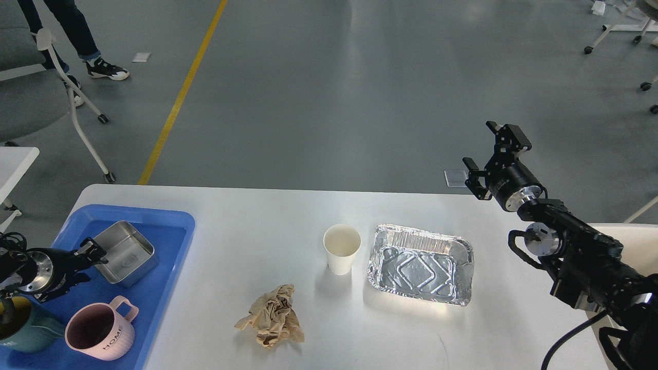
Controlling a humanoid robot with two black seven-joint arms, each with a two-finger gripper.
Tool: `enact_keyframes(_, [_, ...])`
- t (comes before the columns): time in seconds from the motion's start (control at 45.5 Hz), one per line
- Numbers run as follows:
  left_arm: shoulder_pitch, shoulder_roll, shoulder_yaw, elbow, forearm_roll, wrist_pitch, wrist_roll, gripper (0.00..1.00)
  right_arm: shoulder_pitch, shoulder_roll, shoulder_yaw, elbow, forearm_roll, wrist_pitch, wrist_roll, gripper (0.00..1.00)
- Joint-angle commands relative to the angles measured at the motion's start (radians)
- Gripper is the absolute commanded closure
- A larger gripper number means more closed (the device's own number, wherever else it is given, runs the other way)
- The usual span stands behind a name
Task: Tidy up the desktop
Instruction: 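Lower the steel tray into the blue bin and release it, then bring the left gripper back above the table center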
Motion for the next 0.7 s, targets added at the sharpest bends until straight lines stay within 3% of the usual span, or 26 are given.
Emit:
enact_keyframes(0.0, [-0.014, 0.016, -0.009, -0.008, 0.0, -0.068, 0.001, 0.11, 0.006, -0.001, 0.0, 0.002, 0.0, 0.002, 0.0, 0.0])
enact_keyframes(0.242, [-0.146, 0.079, -0.039, -0.02, 0.0, -0.284, 0.01, 0.06, 0.004, -0.001, -0.001, 0.002, 0.0, 0.002, 0.0, 0.0])
enact_keyframes(0.44, [-0.393, 0.09, -0.042, -0.02, 0.0, -0.436, -0.002, 0.03, 0.012, 0.001, 0.0, 0.007, 0.0, 0.0, 0.0, 0.0])
enact_keyframes(0.55, [-0.537, 0.084, -0.065, -0.02, -0.025, -0.449, -0.016, 0.03, 0.012, 0.001, 0.0, 0.007, 0.0, 0.002, 0.0, 0.0])
enact_keyframes(0.616, [-0.556, 0.074, -0.125, -0.008, -0.087, -0.446, -0.045, 0.03, 0.012, -0.001, 0.0, 0.007, 0.0, 0.002, 0.0, 0.0])
enact_keyframes(0.682, [-0.558, 0.025, -0.226, -0.003, -0.215, -0.433, -0.036, 0.03, 0.012, 0.001, 0.0, 0.007, 0.0, 0.002, 0.0, 0.0])
